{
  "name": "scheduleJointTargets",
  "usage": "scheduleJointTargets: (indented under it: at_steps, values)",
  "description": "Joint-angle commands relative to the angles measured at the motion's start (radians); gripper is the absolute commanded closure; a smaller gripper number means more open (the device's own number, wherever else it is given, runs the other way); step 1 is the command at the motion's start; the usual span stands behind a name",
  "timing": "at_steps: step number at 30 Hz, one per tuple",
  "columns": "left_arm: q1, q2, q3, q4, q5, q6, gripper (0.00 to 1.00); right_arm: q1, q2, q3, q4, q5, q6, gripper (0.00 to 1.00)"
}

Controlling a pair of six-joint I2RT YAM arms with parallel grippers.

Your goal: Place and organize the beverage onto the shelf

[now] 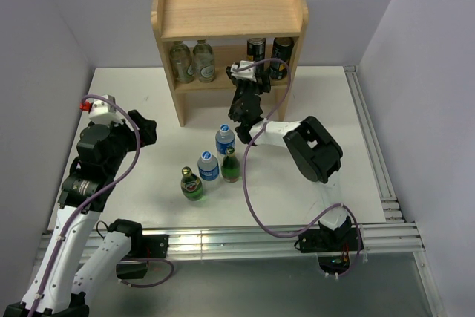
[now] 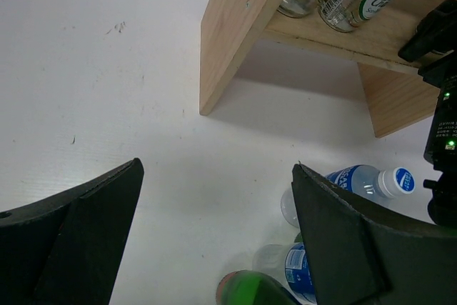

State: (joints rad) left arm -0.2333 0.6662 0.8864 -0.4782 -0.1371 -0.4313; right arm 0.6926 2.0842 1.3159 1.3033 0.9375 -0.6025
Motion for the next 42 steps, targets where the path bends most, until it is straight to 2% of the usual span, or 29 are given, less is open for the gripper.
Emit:
scheduleJointTargets:
  at_steps: [1, 23, 42]
  values:
    - [0.008, -0.011, -0.001, 0.032, 0.014, 0.012, 0.08, 0.013, -0.035, -0.020, 0.211, 0.038, -0.022, 0.15]
    - [0.019, -0.004, -0.003, 0.032, 0.005, 0.012, 0.08, 0.130, -0.142, -0.204, 0.356, 0.145, -0.126, 0.15]
    - [0.019, 0.001, -0.004, 0.032, -0.002, 0.012, 0.08, 0.208, -0.417, -0.421, 0.459, 0.248, -0.235, 0.17]
